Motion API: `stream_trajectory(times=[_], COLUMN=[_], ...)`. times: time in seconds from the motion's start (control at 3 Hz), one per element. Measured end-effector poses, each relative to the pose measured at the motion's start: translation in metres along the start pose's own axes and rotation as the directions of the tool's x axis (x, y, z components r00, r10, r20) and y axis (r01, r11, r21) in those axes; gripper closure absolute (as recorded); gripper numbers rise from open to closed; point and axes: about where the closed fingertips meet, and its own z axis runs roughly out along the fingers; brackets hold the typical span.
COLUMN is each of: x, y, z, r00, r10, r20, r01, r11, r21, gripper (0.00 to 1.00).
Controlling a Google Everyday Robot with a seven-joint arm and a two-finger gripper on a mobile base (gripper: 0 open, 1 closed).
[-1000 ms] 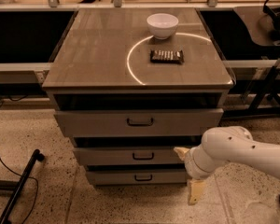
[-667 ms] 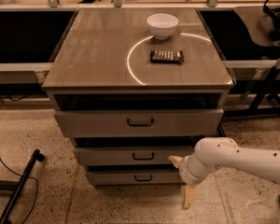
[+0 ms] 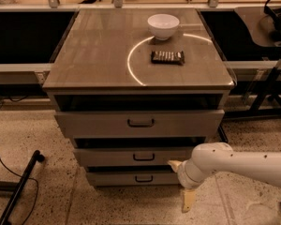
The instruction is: Open bottom drawer
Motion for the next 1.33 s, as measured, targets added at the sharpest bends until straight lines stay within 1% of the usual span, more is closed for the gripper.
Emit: stream_trajectory(times=[0.33, 0.67, 1.0, 1.33], x=[0.018, 0.07, 0.071, 0.075], y=[0.003, -0.058, -0.056, -0.056], z=[0.035, 0.109, 0.111, 0.119], r00=[1.0, 0.995, 0.994, 0.993], r10=[-0.001, -0.035, -0.04, -0.047], r20=[-0.006, -0.097, -0.102, -0.109], r01=[0.001, 0.044, 0.048, 0.054], r11=[1.0, 0.9955, 0.9952, 0.9962], r21=[0.01, 0.085, 0.085, 0.068], gripper=[0.0, 0.0, 0.0, 0.0])
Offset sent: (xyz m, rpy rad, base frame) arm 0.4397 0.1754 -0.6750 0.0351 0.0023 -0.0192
